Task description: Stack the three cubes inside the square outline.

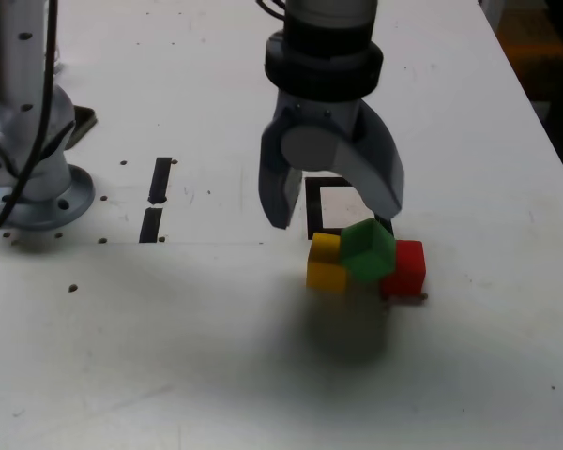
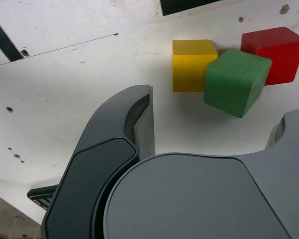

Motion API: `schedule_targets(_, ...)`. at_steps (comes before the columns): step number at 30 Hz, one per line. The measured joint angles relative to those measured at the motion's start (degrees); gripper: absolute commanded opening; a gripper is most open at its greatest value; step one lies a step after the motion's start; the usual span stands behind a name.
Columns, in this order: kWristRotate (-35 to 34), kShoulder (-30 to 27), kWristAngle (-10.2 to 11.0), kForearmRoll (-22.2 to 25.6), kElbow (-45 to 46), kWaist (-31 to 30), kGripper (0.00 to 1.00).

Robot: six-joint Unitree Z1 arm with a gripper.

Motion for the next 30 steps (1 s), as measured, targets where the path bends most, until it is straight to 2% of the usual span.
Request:
schedule_targets(20, 1.06, 4.03, 0.49, -3.57, -0.19, -0.01, 0.91)
schedule_targets(30, 1.88, 5.54, -0.13, -5.16, -0.19, -0.01, 0.91)
